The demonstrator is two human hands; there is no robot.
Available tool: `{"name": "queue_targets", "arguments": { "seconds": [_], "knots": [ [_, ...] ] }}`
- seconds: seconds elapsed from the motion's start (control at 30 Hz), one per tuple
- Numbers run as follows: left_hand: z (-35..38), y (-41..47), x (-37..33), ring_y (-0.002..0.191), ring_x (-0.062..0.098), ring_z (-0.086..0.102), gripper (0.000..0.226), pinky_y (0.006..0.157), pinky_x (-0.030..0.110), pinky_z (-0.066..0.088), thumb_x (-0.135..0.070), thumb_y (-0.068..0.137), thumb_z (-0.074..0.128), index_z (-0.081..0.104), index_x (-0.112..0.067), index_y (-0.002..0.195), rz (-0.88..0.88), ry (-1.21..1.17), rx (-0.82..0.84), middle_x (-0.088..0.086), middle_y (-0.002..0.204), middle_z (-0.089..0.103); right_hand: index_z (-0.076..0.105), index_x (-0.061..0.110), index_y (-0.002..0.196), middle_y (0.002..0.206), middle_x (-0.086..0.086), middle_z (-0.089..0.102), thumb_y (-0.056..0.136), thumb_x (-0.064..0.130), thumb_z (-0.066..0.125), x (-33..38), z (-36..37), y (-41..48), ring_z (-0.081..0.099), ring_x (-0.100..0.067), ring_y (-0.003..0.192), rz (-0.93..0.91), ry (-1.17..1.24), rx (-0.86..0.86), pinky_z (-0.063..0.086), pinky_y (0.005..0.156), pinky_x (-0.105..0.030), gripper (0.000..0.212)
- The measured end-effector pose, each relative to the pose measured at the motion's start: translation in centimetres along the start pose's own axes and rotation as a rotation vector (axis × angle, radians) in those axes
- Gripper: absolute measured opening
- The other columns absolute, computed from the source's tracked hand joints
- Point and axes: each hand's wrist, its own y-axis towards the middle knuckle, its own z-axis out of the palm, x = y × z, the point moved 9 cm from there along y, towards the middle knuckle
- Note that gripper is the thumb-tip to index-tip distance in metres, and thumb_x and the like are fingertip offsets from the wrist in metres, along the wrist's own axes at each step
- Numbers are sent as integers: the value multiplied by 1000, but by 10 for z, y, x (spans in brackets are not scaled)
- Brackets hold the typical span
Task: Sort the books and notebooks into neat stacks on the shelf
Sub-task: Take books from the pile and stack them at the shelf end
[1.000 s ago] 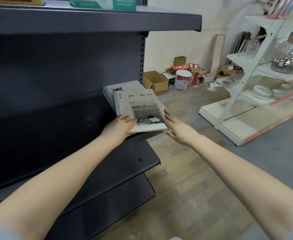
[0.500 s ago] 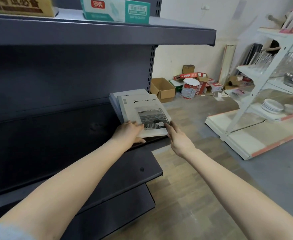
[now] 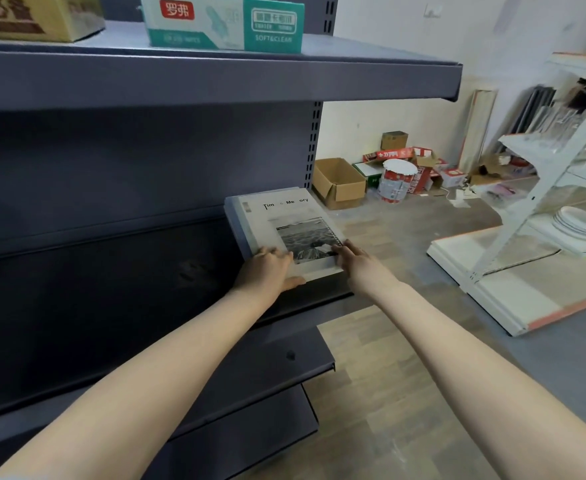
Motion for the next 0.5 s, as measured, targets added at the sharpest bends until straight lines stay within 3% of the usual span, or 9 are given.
{"name": "queue_targets", "arguments": {
  "seconds": [0.17,0.3,0.5],
  "knots": [
    [-8,8,3,122,26,47,61,98,34,40,-52,90,51,50,-8,132,-15,24,-55,11,129,54,33,22,146,158,-3,16,93,0,45,3,-6,14,37,-28,136,-46,65,-2,34,106,-33,58],
    [-10,13,8,112,25,55,63,91,33,44,-57,87,51,53,-10,130,27,68,-69,9,121,59,42,21,142,156,-4,23,92,-3,47,1,-12,22,40,-20,134,-36,159,-2,29,101,-16,56],
    [-6,17,10,110,26,57,64,87,35,47,-59,87,50,53,-11,129,59,104,-57,10,121,60,44,22,140,150,-9,35,94,2,48,6,-21,24,40,-24,133,-69,77,7,31,104,-25,50]
  ]
}}
